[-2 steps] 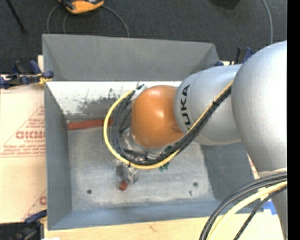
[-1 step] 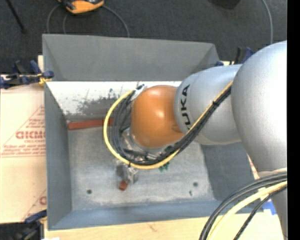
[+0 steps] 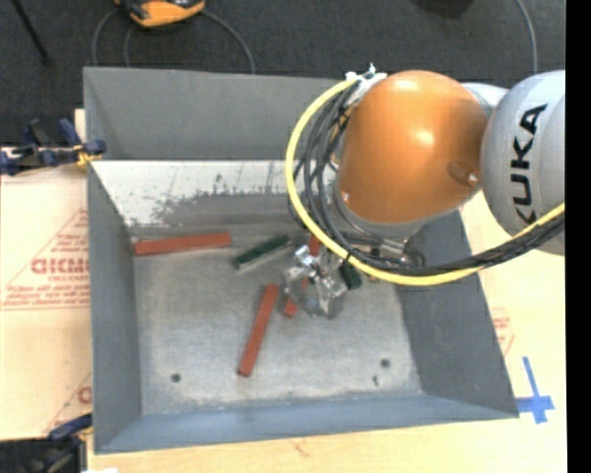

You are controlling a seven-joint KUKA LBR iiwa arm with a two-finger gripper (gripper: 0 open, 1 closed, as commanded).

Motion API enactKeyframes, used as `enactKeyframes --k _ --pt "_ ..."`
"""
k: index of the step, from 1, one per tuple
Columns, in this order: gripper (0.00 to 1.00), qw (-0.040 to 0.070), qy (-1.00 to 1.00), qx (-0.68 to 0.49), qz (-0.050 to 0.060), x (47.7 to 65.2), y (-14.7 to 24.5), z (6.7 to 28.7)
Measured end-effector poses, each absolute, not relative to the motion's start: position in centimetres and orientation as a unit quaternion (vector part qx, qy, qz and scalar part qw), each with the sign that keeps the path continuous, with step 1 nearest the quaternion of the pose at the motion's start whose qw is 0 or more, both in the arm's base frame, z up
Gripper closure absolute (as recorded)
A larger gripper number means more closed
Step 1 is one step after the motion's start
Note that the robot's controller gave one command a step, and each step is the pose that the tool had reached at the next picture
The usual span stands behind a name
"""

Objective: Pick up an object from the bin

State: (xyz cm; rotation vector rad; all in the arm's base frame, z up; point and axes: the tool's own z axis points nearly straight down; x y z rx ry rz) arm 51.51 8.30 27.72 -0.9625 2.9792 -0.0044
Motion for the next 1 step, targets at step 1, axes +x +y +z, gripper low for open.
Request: enactKeyframes --k 1 --pt "1.00 0.002 0.951 -0.308 0.000 51.44 8.41 27.25"
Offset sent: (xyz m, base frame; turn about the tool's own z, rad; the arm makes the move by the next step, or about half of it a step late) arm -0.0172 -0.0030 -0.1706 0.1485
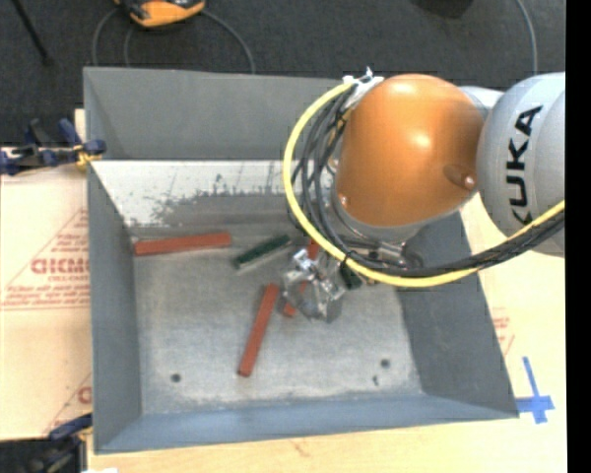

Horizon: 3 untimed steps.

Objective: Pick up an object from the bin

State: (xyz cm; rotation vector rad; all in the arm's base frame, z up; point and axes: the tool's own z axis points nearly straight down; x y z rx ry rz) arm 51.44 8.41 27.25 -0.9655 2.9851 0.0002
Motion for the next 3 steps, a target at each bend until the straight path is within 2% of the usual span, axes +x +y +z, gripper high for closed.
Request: enactKeyframes --k 1,3 --pt "0.00 0.001 0.972 -0.236 0.000 49.8 8.0 10.7" --pt "0.00 0.001 0.963 -0.271 -0.001 50.2 9.3 10.7"
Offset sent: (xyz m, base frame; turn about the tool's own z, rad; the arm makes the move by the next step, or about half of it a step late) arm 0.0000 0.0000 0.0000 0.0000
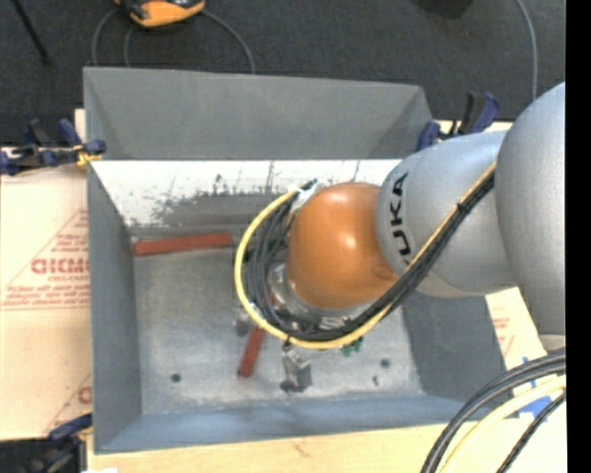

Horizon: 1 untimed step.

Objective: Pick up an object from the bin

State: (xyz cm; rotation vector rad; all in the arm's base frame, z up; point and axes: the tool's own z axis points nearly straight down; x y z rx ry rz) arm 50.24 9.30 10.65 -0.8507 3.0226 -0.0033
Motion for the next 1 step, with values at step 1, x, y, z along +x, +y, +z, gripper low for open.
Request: enactKeyframes --k 1 --pt "1.00 0.002 0.861 -0.509 0.000 53.85 6.86 8.11"
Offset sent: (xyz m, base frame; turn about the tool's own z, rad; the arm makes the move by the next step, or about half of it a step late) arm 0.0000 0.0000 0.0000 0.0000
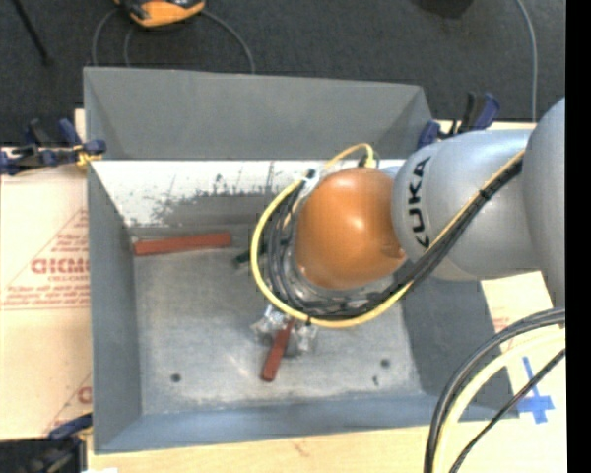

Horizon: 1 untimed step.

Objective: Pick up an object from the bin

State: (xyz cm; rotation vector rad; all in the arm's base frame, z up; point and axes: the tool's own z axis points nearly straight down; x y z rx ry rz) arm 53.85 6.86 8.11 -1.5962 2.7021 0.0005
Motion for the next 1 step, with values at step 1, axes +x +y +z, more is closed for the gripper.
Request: enactKeyframes --k 1 --pt "1.00 0.002 0.861 -0.508 0.000 53.84 6.89 8.12"
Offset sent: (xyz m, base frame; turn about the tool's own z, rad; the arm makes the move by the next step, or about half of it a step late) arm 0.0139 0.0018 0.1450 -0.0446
